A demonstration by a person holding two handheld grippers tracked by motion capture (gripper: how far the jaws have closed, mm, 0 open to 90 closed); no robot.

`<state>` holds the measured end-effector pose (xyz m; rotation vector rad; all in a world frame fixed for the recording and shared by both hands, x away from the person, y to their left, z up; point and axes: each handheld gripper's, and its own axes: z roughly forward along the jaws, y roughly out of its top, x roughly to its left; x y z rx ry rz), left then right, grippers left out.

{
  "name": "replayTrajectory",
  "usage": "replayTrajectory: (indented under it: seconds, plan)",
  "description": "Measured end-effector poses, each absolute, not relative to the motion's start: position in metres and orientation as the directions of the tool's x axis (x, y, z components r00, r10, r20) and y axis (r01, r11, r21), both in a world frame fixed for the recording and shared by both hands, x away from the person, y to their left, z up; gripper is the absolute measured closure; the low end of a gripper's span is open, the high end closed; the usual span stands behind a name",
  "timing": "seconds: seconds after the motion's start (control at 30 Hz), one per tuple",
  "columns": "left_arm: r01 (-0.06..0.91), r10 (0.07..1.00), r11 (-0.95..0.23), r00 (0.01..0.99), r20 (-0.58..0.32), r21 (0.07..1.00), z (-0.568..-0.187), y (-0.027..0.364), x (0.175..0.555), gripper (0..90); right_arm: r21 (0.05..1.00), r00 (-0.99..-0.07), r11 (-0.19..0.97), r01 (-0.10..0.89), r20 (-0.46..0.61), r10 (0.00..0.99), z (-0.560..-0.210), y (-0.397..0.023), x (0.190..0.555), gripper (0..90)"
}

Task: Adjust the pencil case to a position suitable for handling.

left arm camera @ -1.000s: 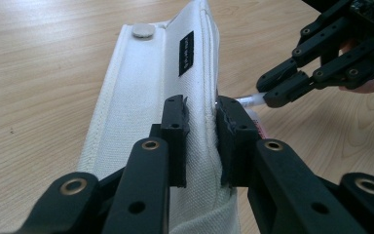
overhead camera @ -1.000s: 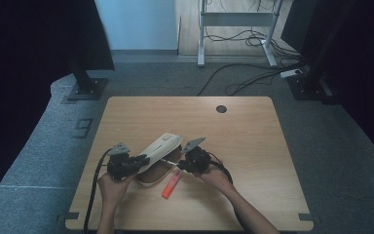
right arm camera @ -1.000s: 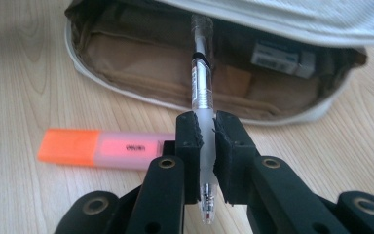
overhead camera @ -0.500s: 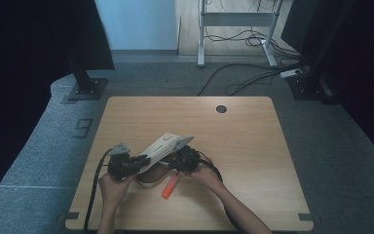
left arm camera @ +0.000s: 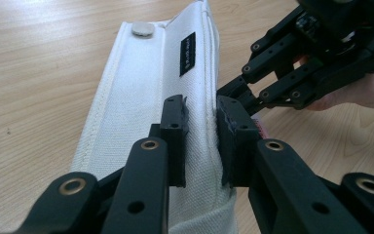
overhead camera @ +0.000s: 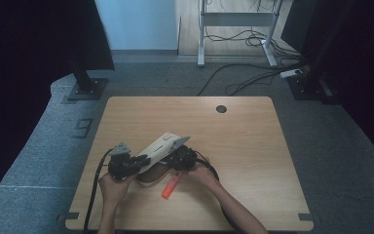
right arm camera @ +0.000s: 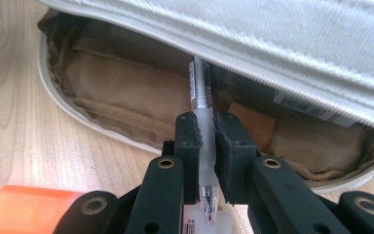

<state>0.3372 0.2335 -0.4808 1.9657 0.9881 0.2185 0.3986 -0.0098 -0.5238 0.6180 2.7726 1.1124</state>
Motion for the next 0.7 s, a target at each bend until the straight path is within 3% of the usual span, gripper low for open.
replayTrajectory:
  seconds: [0.7]
  plan:
    - [0.558, 0.710, -0.276, 0.667, -0.226, 0.782, -0.482, 0.234, 0.338, 74.5, 0.659, -0.901, 0.660, 0.360, 0.062, 0.430, -0.527, -0.024, 0.402, 65.4]
